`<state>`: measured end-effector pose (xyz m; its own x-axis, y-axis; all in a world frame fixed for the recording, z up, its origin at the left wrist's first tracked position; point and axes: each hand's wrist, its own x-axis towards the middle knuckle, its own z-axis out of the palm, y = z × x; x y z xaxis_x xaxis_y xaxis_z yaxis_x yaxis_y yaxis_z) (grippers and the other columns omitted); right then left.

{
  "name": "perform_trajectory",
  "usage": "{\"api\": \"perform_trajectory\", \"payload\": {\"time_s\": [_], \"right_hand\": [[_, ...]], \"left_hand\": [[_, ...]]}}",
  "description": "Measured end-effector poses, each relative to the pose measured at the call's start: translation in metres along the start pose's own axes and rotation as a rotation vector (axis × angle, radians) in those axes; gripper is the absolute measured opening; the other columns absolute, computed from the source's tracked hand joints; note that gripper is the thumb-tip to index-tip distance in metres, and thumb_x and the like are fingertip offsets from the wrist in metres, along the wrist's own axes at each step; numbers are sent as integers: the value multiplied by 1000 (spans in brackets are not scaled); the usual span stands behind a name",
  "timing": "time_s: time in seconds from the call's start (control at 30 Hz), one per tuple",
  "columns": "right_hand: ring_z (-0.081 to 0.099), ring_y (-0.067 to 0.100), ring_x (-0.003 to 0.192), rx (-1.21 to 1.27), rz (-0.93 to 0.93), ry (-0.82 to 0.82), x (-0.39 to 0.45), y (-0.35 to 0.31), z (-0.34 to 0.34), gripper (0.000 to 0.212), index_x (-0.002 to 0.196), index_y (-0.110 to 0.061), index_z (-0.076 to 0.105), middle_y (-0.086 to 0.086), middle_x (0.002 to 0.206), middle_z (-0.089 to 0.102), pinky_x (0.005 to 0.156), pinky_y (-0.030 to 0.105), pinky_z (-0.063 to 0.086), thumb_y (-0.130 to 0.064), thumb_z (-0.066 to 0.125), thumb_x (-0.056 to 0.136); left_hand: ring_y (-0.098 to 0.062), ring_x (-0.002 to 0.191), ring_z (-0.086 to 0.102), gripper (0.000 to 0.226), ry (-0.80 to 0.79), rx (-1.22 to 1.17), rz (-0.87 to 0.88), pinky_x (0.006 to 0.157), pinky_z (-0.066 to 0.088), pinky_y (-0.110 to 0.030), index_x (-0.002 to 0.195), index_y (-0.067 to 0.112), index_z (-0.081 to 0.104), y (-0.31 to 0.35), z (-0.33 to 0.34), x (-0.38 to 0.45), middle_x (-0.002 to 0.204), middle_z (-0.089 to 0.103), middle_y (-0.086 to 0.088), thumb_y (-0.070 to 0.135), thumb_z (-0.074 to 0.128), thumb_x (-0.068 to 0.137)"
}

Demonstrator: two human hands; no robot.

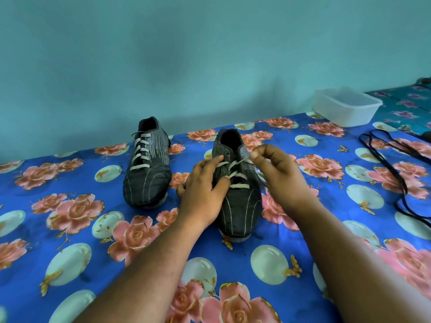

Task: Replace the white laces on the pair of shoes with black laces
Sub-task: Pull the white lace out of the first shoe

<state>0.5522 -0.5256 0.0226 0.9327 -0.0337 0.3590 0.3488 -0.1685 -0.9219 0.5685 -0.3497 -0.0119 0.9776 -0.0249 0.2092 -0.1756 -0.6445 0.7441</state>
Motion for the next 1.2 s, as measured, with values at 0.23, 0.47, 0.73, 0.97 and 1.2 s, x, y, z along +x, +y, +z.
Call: {"api": "perform_trajectory", "payload": {"time_s": [0.23,0.47,0.73,0.97,1.2], "right_hand": [[51,16,80,-271,99,216,9,18,-9,6,90,-24,57,-6,87,58,74,31,44,-21,60,94],[49,18,112,-547,-17,68,3,23,6,30,102,-35,62,-15,109,62,100,48,40,-56,43,94],[57,12,91,-148,-89,17,-2,7,6,11,90,-21,64,-9,92,65,85,30,46,-28,65,99],[47,11,71,-11,25,259,3,5,-1,17,82,-19,55,-9,76,55,66,30,45,-15,57,98],[46,11,107,-611,-48,87,1,24,9,31,97,-35,61,-17,104,61,95,41,37,-65,58,89]], "left_hand": [[-11,135,42,60,-11,-15,-14,111,17,-46,142,50,44,2,-1,0,149,42,17,54,40,82],[-13,131,45,60,-11,-12,-14,114,19,-50,141,51,43,4,-1,-1,147,43,18,54,40,81],[-15,134,45,62,-17,3,-15,115,18,-52,144,50,41,3,0,0,151,40,16,56,39,82],[-15,134,44,63,-25,-8,-25,116,17,-51,144,49,41,4,-1,0,151,40,16,56,39,81],[-14,131,47,60,-8,-21,-12,114,19,-50,142,49,42,3,0,0,149,42,17,54,41,82]]}}
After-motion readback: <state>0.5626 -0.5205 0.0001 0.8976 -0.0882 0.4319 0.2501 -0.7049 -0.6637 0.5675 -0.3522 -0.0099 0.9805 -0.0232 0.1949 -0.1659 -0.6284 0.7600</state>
